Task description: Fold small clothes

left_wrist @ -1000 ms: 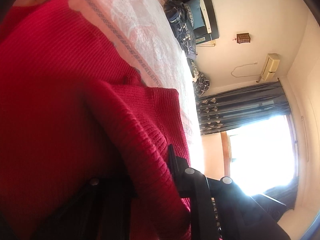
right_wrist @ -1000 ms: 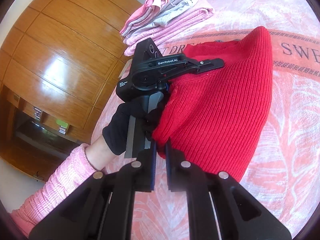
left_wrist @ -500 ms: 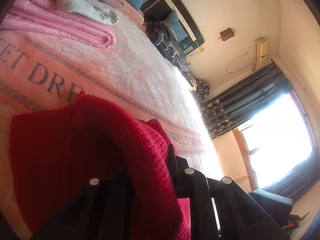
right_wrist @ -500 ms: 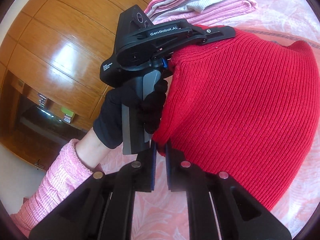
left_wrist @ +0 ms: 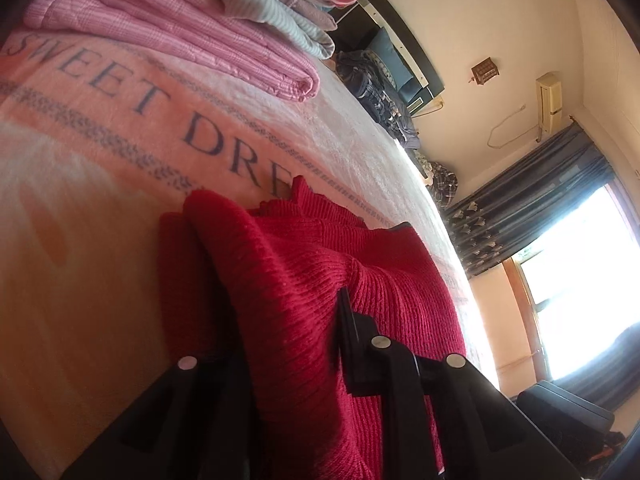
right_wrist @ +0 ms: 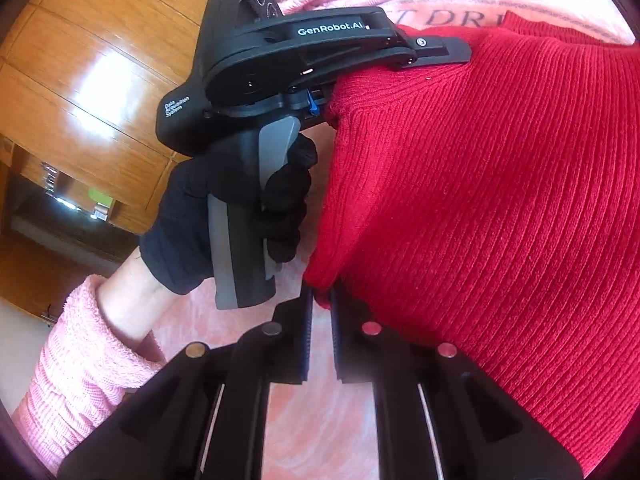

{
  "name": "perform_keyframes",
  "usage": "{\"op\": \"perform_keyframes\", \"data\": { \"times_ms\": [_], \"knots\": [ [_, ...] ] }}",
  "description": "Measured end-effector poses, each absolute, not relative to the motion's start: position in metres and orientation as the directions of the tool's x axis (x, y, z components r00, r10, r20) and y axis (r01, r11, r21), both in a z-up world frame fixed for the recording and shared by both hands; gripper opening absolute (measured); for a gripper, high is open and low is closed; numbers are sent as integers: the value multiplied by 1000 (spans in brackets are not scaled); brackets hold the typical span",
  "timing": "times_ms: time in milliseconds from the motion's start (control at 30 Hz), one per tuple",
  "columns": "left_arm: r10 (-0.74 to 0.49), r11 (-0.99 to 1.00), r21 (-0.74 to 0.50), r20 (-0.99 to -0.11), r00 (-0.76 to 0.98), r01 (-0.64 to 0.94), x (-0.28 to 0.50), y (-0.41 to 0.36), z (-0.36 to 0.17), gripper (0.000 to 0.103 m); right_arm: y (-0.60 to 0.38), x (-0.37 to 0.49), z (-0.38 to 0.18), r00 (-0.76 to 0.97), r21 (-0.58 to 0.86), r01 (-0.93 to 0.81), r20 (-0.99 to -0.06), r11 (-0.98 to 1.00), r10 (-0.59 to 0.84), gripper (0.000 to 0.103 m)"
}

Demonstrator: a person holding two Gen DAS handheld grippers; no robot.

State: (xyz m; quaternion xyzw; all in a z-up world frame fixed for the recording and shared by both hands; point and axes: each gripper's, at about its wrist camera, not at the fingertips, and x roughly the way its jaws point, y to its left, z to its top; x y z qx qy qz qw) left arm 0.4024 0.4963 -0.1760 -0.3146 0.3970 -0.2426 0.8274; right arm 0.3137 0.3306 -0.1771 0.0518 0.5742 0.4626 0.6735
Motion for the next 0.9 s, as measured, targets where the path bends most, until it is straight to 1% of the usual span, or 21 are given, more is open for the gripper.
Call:
{"op": "perform_keyframes", "data": {
  "times_ms": [33, 100, 133, 167, 233, 300, 333, 433, 500, 567, 600, 633, 700, 767, 800, 867, 900],
  "knots": [
    [-651, 683, -715, -505, 567, 148, 401, 496, -179, 20, 329, 314, -179, -91, 608, -557, -721, 566, 687, 9],
    [-654, 675, -724, -497, 570, 143, 399, 498, -180, 22, 324, 314, -176, -102, 622, -556, -709, 551, 698, 13],
    [-657, 669, -730, -494, 569, 138, 398, 500, -180, 24, 318, 314, -170, -98, 620, -565, -706, 545, 701, 21],
    [-658, 663, -738, -492, 570, 128, 398, 502, -180, 30, 313, 315, -163, -92, 617, -574, -702, 539, 706, 33],
    [-653, 651, -753, -489, 579, 97, 400, 506, -178, 41, 294, 315, -149, -70, 616, -578, -691, 535, 719, 48],
    [-649, 632, -771, -475, 594, 74, 401, 512, -176, 47, 270, 317, -137, -41, 621, -570, -675, 538, 736, 48],
    [-649, 626, -777, -472, 597, 66, 402, 513, -176, 48, 257, 319, -132, -14, 609, -569, -680, 553, 733, 48],
    [-637, 641, -765, -496, 590, 50, 407, 509, -177, 48, 222, 322, -126, 87, 502, -584, -743, 638, 664, 48],
    [-627, 657, -753, -512, 588, 45, 409, 504, -178, 45, 206, 324, -131, 88, 497, -572, -754, 653, 651, 48],
    [-615, 670, -741, -519, 593, 47, 411, 501, -176, 38, 194, 328, -144, 68, 529, -531, -753, 662, 655, 48],
    [-614, 675, -736, -519, 594, 55, 411, 500, -173, 29, 187, 331, -152, 57, 542, -513, -752, 666, 656, 48],
    [-609, 684, -726, -518, 601, 67, 410, 499, -168, 23, 186, 328, -158, 46, 554, -500, -751, 666, 659, 46],
    [-585, 715, -691, -506, 634, 108, 405, 497, -155, 18, 176, 330, -171, 29, 572, -483, -747, 663, 665, 45],
    [-561, 756, -635, -504, 656, 159, 397, 494, -146, 17, 171, 326, -173, 27, 576, -485, -742, 658, 670, 45],
    [-543, 779, -606, -523, 658, 162, 396, 493, -145, 17, 170, 326, -173, 25, 578, -485, -741, 656, 671, 45],
    [-508, 804, -586, -587, 630, 103, 400, 496, -158, 17, 169, 325, -174, 23, 586, -476, -737, 655, 676, 45],
    [-512, 794, -603, -598, 617, 76, 401, 498, -167, 19, 172, 326, -175, 24, 587, -474, -736, 656, 676, 45]
  ]
}}
